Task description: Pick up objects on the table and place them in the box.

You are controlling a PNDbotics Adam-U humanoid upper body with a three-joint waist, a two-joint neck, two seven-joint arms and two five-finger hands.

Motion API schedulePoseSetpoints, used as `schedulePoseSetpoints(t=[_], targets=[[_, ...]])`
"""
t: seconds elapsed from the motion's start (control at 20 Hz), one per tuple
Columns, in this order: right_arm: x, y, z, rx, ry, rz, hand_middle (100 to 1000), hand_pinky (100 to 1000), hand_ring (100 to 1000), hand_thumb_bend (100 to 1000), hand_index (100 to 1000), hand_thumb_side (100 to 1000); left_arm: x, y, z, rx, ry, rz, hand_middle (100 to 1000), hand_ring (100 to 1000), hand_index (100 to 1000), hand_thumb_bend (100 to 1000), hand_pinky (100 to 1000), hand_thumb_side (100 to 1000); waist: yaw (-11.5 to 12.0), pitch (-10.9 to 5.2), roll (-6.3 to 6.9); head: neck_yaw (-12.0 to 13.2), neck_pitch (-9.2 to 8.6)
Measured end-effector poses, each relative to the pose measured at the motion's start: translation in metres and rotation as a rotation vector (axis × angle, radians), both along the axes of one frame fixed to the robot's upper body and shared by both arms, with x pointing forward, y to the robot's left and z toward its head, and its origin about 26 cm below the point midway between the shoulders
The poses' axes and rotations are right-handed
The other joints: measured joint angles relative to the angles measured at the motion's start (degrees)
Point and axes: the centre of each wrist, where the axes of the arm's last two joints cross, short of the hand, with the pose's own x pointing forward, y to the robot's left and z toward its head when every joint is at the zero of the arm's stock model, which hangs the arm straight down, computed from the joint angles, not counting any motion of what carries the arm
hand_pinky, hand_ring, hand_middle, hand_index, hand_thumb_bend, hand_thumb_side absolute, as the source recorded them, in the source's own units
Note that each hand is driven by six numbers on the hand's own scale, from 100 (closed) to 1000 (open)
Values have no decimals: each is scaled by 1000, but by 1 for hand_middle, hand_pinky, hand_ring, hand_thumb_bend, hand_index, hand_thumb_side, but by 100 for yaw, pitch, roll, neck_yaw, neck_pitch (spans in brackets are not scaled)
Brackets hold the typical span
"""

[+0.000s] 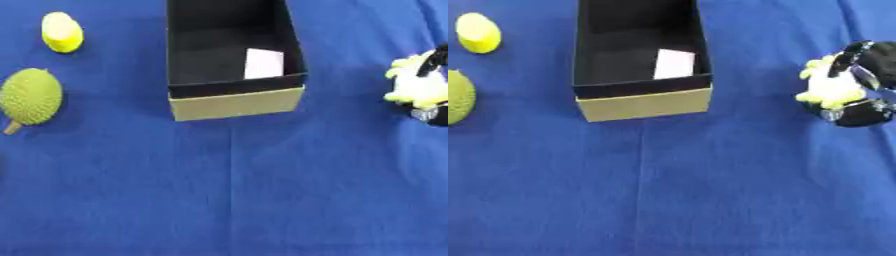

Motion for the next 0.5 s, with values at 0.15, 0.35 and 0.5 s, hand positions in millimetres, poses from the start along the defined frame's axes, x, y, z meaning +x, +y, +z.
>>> schedulePoseSetpoints(t=[0.15, 0.35, 0.5], targets=[[-3, 8, 4, 13, -15, 26, 671, 837, 771, 457, 684, 618, 0, 0, 0, 0, 2, 0, 550, 542, 809, 100, 797, 607, -31, -66, -13, 5, 2], [-8, 16, 6, 20, -11, 34, 704, 832, 771, 433, 713, 656, 0, 0, 0, -1, 2, 0, 549, 542, 809, 100, 797, 604, -68, -130, -70, 6, 3], [-10, 20, 8, 22, -14, 37, 702, 822, 767, 388, 707, 605, 0, 0, 0, -2, 2, -1, 546, 540, 808, 100, 796, 602, -75, -176, -80, 8, 3]])
